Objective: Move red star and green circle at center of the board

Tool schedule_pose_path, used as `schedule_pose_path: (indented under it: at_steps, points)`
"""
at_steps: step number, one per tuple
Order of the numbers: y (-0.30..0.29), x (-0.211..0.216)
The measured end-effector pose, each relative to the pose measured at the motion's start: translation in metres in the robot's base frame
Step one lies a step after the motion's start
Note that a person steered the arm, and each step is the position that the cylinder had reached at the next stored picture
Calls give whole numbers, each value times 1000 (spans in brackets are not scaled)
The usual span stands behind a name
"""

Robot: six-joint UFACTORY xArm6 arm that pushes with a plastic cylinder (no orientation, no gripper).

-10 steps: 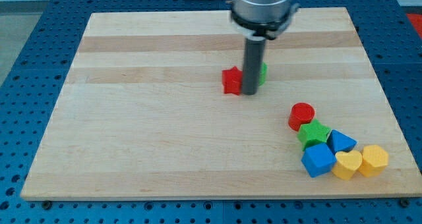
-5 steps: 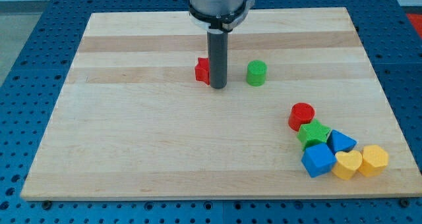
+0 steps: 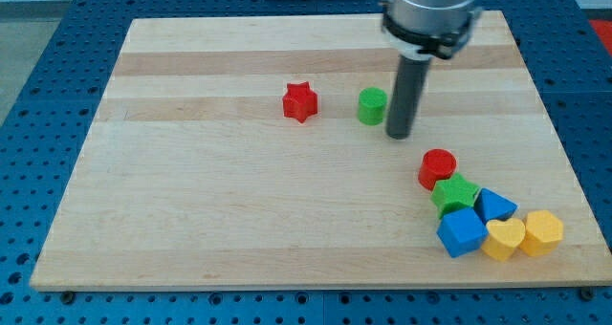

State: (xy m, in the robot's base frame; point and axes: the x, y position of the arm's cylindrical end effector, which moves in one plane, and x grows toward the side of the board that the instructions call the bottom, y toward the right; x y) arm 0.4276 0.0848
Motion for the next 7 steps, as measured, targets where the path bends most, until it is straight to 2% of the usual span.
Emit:
schedule_pose_path:
  at_steps: [1, 2, 3, 4, 6, 7]
  points:
    - [-28, -10]
    - [-1, -10]
    - [45, -29]
    - [43, -56]
    - [-44, -50]
    - [-42, -51]
